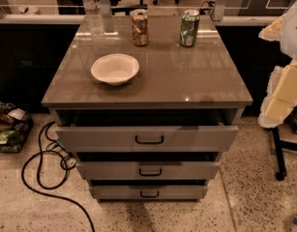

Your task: Open bottom drawer

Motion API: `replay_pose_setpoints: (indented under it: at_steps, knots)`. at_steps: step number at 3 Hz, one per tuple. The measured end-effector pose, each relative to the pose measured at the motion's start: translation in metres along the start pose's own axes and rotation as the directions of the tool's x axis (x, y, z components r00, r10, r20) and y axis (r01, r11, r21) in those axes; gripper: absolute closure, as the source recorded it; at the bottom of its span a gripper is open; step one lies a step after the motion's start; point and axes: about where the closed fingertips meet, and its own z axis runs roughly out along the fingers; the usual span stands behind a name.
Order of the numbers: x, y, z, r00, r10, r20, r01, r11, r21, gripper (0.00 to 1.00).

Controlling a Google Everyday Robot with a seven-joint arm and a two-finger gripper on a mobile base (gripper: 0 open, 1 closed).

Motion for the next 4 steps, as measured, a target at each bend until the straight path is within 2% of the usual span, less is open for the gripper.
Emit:
replay_pose_setpoints:
  at_steps: [1, 2, 3, 4]
  knots:
    - [0.0, 0.0, 0.0, 1.0, 0.0, 0.0, 0.0, 1.0, 0.0, 0.0]
    - [0.012, 0.01, 0.021, 1.0, -0.018, -0.001, 0.018, 0.9998, -0.006, 0.0]
    - [0.039, 0.034, 0.072, 0.996, -0.09, -0.004, 0.09, 0.9959, -0.001, 0.0]
    - [0.052, 0.059, 0.12, 0.984, -0.18, -0.01, 0.18, 0.9837, -0.006, 0.0]
